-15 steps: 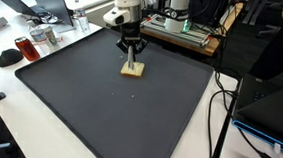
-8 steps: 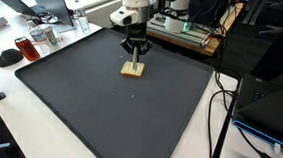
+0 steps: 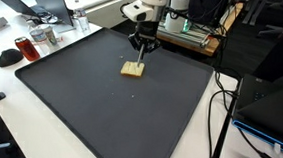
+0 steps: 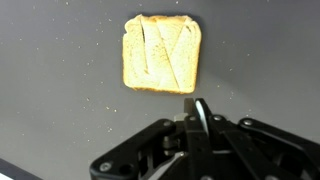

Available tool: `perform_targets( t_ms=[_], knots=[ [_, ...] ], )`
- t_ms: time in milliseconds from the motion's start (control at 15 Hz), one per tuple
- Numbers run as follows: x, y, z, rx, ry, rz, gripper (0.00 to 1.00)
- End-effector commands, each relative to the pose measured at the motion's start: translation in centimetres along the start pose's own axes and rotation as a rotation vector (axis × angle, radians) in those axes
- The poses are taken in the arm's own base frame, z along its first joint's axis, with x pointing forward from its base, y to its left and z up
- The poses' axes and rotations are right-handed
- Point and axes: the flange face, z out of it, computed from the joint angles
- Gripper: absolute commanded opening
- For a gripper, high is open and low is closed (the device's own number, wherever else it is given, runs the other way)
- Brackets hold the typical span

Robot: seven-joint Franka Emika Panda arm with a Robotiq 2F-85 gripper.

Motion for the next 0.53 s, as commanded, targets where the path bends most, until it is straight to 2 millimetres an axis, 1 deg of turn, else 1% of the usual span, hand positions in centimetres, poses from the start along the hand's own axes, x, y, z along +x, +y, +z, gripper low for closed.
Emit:
perform_targets(
  t_ms=[0,133,267,467],
  knots=[
    [-0.7,-2.1,-1.7,-0.089,-0.029,0.03,0.01],
    [-0.2,-3.5,-1.9,-0.11,-0.043,0.03,0.01],
    [0.3,-4.7,-2.0,-0.166,-0.064,0.039,0.01],
    [1.0,-6.5,-1.6,-0.249,-0.09,0.042,0.01]
  ],
)
